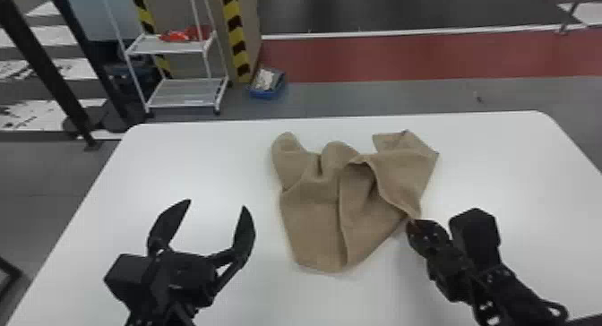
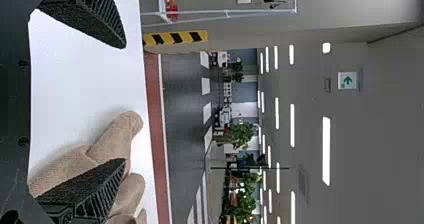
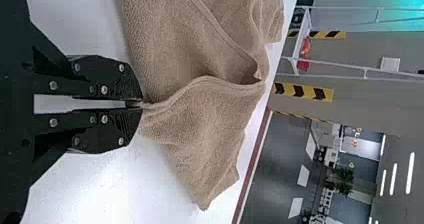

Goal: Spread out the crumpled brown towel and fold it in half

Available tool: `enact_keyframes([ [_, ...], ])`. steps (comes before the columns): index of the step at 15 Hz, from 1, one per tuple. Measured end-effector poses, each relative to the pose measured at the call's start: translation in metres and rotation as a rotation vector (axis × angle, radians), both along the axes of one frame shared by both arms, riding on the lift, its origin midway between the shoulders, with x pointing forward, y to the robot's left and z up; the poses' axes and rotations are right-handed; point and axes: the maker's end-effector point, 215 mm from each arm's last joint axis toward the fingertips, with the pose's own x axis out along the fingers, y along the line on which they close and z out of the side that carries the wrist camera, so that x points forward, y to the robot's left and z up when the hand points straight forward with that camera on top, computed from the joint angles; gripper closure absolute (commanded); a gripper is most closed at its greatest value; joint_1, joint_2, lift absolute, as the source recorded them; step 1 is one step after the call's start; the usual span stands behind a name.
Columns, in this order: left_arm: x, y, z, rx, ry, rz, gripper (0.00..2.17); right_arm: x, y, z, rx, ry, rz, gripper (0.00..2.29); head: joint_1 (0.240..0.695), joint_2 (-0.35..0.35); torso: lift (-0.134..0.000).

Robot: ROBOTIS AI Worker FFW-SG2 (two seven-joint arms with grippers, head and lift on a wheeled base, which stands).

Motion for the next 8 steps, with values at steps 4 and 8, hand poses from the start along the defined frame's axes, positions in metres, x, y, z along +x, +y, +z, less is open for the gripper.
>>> enact_keyframes([
  [4,-0.001,-0.002,0.000,0.003,0.004,-0.004,0.07,0.006,0.003,0.036,0.018,-0.068,0.006,1.66,0.695,0.090,-0.125],
  [8,-0.002,-0.003,0.003,0.003,0.000,-0.005,0.07,0.027,-0.052,0.097,-0.003,-0.135,-0.062,1.66,0.695,0.042,-0.125],
])
